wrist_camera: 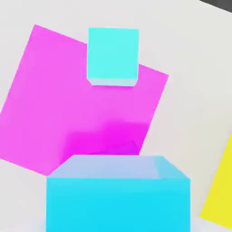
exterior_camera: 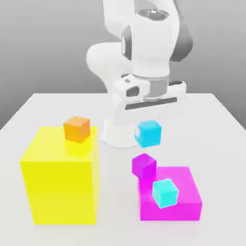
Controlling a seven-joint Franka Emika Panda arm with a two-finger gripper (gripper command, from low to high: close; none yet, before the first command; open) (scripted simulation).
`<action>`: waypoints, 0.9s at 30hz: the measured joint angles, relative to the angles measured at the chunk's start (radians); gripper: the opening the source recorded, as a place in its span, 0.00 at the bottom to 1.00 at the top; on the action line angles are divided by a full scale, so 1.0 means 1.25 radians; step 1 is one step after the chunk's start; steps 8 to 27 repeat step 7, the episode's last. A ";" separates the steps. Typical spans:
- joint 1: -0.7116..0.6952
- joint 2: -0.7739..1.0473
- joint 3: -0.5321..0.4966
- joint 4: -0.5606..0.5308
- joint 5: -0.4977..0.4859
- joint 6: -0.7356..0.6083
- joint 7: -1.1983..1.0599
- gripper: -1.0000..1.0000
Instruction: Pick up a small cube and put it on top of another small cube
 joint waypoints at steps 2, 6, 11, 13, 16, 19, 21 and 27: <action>-0.002 0.052 0.003 -0.014 0.001 0.066 0.001 0.00; -0.004 0.102 0.006 -0.025 0.000 0.126 0.002 1.00; -0.004 0.102 0.006 -0.025 0.000 0.126 0.002 1.00; -0.004 0.102 0.006 -0.025 0.000 0.126 0.002 1.00; -0.004 0.102 0.006 -0.025 0.000 0.126 0.002 1.00; -0.004 0.102 0.006 -0.025 0.000 0.126 0.002 1.00; -0.004 0.102 0.006 -0.025 0.000 0.126 0.002 1.00; -0.004 0.102 0.006 -0.025 0.000 0.126 0.002 1.00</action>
